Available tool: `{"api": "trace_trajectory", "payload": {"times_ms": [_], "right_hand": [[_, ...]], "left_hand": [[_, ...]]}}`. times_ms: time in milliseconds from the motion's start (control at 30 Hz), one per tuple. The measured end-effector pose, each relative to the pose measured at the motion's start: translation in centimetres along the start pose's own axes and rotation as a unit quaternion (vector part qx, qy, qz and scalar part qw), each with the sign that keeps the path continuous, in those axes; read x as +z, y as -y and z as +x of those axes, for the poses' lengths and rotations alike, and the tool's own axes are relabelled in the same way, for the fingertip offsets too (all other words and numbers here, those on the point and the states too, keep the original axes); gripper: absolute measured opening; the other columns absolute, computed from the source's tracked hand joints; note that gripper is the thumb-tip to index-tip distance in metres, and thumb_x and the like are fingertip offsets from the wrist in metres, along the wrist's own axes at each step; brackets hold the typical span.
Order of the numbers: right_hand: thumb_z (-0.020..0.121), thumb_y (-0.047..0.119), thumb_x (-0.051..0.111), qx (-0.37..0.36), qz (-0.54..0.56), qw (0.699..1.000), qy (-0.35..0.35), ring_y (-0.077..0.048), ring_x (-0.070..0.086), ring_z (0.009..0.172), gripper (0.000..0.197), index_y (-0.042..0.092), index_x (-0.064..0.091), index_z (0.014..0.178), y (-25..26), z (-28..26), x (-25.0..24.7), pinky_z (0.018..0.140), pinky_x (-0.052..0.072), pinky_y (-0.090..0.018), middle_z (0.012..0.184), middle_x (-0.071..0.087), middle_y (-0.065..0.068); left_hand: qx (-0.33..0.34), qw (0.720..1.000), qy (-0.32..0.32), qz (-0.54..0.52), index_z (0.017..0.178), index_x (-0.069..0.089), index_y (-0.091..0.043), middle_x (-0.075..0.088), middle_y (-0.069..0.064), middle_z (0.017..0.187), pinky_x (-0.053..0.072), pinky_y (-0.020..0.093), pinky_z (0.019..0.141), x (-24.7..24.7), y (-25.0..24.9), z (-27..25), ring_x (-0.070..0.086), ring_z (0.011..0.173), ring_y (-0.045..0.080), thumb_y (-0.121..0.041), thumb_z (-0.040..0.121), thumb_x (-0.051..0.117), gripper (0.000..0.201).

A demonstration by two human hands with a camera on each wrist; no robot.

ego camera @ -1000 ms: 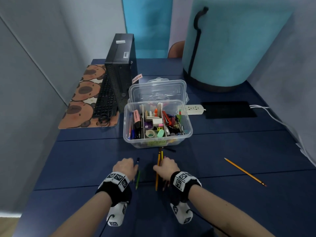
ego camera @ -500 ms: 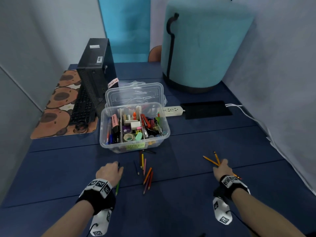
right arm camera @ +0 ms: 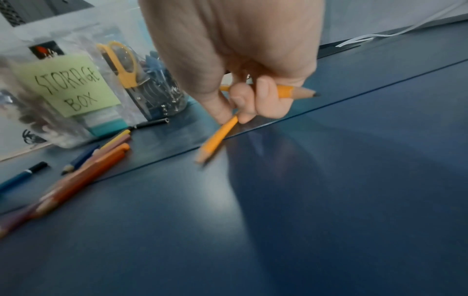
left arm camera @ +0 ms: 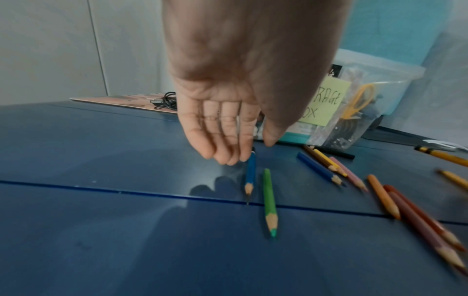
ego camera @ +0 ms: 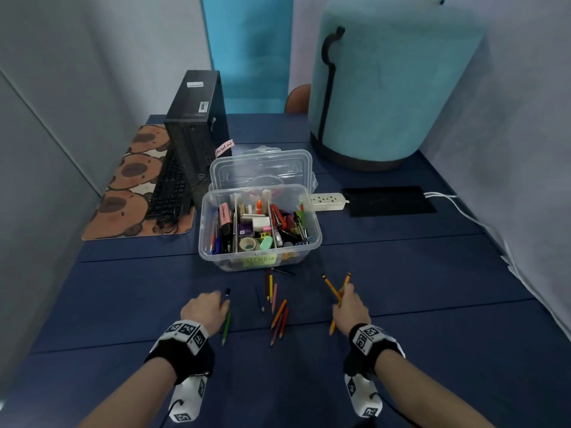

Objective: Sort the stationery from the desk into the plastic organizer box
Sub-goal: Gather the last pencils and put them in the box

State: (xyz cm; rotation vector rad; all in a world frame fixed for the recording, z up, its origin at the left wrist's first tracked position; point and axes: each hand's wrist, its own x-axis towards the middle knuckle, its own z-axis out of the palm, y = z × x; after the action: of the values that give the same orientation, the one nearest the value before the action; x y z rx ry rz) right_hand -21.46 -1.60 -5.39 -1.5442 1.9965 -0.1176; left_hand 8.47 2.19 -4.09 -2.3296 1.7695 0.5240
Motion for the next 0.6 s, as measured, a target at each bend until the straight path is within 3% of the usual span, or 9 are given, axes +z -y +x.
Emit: {"api": "trace_trajectory", "payload": {"times_ms": [133,233,300,333,400,467,533,600], "right_hand": [[0.087,0.021,0.057,0.039,0.009,0.999,0.006,-0.033,0.060,0.101,0.036,0.016,0.035,0.115,0.2,-0.2,-0.3,0.078,0.043,-0.035,0.111,0.056,-0.006],[0.091,0.027,0.049,0.058,0.003,0.998,0.038,-0.033,0.058,0.104,0.029,0.013,0.039,0.114,0.2,-0.2,-0.3,0.081,0.043,-0.036,0.108,0.054,-0.007],[0.095,0.023,0.040,0.062,0.029,0.996,0.064,-0.033,0.056,0.102,0.016,0.010,0.044,0.104,0.1,0.0,-0.2,0.085,0.042,-0.037,0.108,0.052,-0.010],[0.095,0.019,0.037,0.064,0.057,0.993,0.081,-0.031,0.055,0.096,0.011,0.011,0.044,0.094,0.0,0.1,-0.1,0.083,0.043,-0.037,0.103,0.052,-0.011],[0.092,0.013,0.037,0.078,0.137,0.980,0.120,-0.026,0.052,0.072,0.012,0.014,0.039,0.080,0.4,0.1,0.0,0.064,0.044,-0.033,0.083,0.047,-0.009],[0.086,0.009,0.043,0.095,0.193,0.966,0.144,-0.020,0.039,0.050,0.011,0.013,0.039,0.076,1.2,-0.2,0.0,0.047,0.031,-0.025,0.065,0.038,-0.006],[0.081,0.014,0.053,0.099,0.216,0.959,0.157,-0.015,0.024,0.041,0.016,0.013,0.041,0.071,2.3,-0.6,0.3,0.044,0.021,-0.022,0.054,0.026,-0.001],[0.081,0.029,0.066,0.084,0.203,0.953,0.206,-0.014,0.019,0.036,0.025,0.008,0.054,0.073,3.5,-1.3,1.0,0.042,0.017,-0.021,0.047,0.021,0.003]], "left_hand": [[0.005,1.000,-0.012,-0.024,0.103,0.050,-0.012,0.061,0.010,0.113,0.046,0.035,0.079,0.5,0.9,0.2,0.060,0.102,0.031,-0.042,0.098,0.035,0.034],[-0.003,0.998,-0.011,-0.061,0.106,0.046,-0.012,0.059,0.010,0.114,0.047,0.037,0.080,0.8,1.3,0.1,0.059,0.102,0.033,-0.040,0.098,0.038,0.030],[-0.012,0.996,0.000,-0.094,0.108,0.045,-0.011,0.058,0.011,0.116,0.047,0.038,0.082,1.0,1.4,0.3,0.058,0.103,0.035,-0.037,0.097,0.040,0.029],[-0.019,0.993,0.006,-0.112,0.109,0.044,-0.010,0.057,0.012,0.117,0.046,0.038,0.083,1.1,1.5,0.4,0.058,0.104,0.035,-0.035,0.097,0.040,0.028],[-0.035,0.989,0.014,-0.143,0.110,0.045,-0.008,0.057,0.014,0.118,0.045,0.037,0.086,1.2,1.7,0.6,0.056,0.106,0.036,-0.027,0.098,0.040,0.024],[-0.052,0.985,0.020,-0.163,0.110,0.049,-0.006,0.059,0.015,0.118,0.044,0.036,0.087,1.3,2.1,0.7,0.056,0.107,0.035,-0.022,0.097,0.039,0.023],[-0.067,0.983,0.035,-0.168,0.105,0.055,-0.007,0.062,0.013,0.114,0.046,0.034,0.086,1.1,2.2,0.6,0.059,0.105,0.033,-0.029,0.097,0.042,0.027],[-0.059,0.985,0.076,-0.144,0.084,0.058,-0.010,0.068,0.009,0.093,0.049,0.031,0.079,0.9,2.2,0.4,0.064,0.092,0.028,-0.047,0.092,0.048,0.039]]}}
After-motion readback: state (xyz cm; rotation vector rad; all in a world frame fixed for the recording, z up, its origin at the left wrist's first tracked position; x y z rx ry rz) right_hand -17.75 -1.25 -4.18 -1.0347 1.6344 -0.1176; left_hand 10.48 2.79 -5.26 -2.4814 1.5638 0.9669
